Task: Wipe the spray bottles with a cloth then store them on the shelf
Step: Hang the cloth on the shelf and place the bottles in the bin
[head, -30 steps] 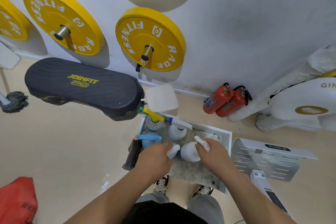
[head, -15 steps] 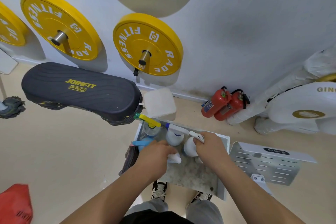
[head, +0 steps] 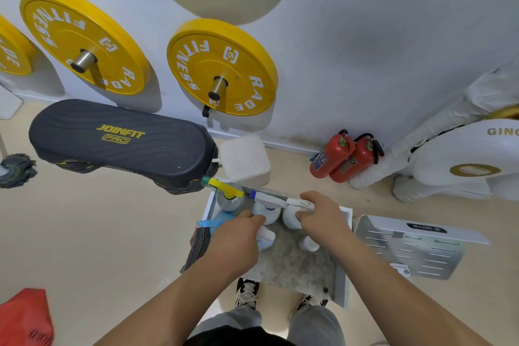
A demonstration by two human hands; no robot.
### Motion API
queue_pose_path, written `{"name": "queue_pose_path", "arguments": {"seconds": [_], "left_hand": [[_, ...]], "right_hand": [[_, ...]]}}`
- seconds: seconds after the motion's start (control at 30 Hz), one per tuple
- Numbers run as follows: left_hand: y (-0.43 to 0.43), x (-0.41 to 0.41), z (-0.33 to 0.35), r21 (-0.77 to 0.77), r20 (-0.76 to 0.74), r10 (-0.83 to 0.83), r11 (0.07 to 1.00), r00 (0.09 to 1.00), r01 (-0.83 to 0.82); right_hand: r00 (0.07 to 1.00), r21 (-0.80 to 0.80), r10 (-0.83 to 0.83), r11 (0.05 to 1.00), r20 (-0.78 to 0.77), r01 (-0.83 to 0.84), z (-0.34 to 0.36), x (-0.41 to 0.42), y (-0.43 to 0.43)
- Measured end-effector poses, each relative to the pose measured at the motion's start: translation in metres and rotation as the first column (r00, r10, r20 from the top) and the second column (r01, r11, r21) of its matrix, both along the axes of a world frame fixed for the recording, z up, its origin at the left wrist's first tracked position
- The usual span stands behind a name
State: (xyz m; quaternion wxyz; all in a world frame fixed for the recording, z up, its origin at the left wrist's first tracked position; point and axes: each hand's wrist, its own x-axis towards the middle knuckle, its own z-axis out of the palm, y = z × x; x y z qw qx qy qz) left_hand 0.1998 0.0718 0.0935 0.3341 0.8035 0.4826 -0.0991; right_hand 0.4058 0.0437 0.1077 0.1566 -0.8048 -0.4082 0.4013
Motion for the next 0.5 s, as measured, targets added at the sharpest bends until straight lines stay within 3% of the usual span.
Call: {"name": "queue_pose_path", "arguments": {"seconds": [0.23,0.37,0.5], "left_hand": [[-0.015,0.032,0.024,0.090,0.257,0.020,0.995,0.966,-0.045],[-0.032,0.062,0.016,0.025,0.179,-0.082,0.997,0.980,0.079],[-0.046,0.101,-0.002,-0.068,0.089,-0.118,0.990,0.989,0.124]], "right_hand": [[0.984,0.021,-0.174,0.984,-0.028,0.175,0.009,0.012,-0.029],[0.966,0.059,-0.256,0.966,0.037,0.253,0.015,0.034,-0.056],[0.976,-0.079,-0.189,0.977,0.104,0.198,-0.001,0.059,-0.087]]}}
